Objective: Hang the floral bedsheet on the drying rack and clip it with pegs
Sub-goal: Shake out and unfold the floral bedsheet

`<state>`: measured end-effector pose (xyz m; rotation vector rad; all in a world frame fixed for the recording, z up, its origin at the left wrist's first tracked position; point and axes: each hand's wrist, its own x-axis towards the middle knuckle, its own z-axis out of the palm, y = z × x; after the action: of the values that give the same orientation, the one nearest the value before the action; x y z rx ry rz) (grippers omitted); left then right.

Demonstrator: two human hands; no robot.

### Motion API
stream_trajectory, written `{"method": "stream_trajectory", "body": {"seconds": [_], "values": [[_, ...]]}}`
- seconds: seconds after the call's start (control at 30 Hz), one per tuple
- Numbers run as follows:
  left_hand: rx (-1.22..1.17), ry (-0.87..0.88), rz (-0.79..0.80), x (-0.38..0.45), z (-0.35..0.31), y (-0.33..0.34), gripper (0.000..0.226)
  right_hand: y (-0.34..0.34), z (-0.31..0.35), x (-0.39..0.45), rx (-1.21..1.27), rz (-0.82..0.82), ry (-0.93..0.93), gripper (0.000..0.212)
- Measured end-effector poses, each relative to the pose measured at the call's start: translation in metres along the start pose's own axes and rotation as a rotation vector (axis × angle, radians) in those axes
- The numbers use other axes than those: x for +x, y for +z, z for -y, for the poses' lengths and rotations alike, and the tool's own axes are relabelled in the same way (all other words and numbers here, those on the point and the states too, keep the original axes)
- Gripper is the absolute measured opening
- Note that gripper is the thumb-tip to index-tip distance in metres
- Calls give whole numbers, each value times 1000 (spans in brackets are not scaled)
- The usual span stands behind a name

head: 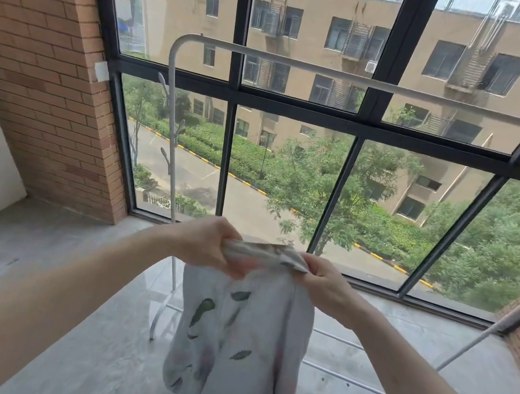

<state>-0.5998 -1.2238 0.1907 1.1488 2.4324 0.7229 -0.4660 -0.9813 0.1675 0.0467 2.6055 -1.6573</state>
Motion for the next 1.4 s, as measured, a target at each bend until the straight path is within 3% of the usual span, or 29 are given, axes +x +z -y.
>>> {"method": "stream_trajectory", "body": {"seconds": [0.13, 0.23, 0.33, 0.47, 0.6, 0.67, 0.77, 0.87, 0.93, 1.03, 1.1, 1.17, 1.2, 1.3, 1.4], "values": [[-2, -109, 20, 5, 60, 72, 12, -3, 11, 1, 22, -184, -37, 47], [-223, -263, 68, 2, 81, 112, 18, -10, 19, -5, 52, -286, -89, 32], [-362, -289, 45, 5, 81, 138, 15, -21, 21, -7, 19, -328, -146, 25], [-244, -280, 98, 17, 79, 161, 48, -22, 26, -6, 31, -371, -174, 18], [-136, -319, 79, 24, 114, 189, 24, -11, 37, -15, -5, -360, -228, 20], [-242, -395, -46, 26, 124, 182, 13, -22, 32, -21, -43, -421, -203, 18], [-198, -484, -420, 31, 119, 132, 16, -56, 13, -37, -45, -607, -124, 15], [-268, -308, -733, 42, 93, 76, 22, -78, -4, -49, 5, -814, -72, 35], [-340, -137, -796, 47, 69, 48, 21, -87, -4, -47, 15, -876, -66, 35], [-237, -27, -580, 42, 59, 24, 27, -93, 2, -41, 12, -931, -80, 46], [-58, -112, -270, 33, 76, 28, 43, -94, 3, -41, 45, -963, -132, 53], [203, -226, 0, 22, 97, 51, 39, -89, 7, -42, 23, -937, -183, 48], [319, -302, 62, 18, 108, 66, 33, -86, 9, -40, -7, -910, -216, 46], [330, -535, 63, 1, 144, 109, 22, -77, 4, -29, -44, -881, -253, 46], [-37, -664, -145, -3, 156, 106, 20, -83, -8, -30, -94, -909, -208, 47]]}}
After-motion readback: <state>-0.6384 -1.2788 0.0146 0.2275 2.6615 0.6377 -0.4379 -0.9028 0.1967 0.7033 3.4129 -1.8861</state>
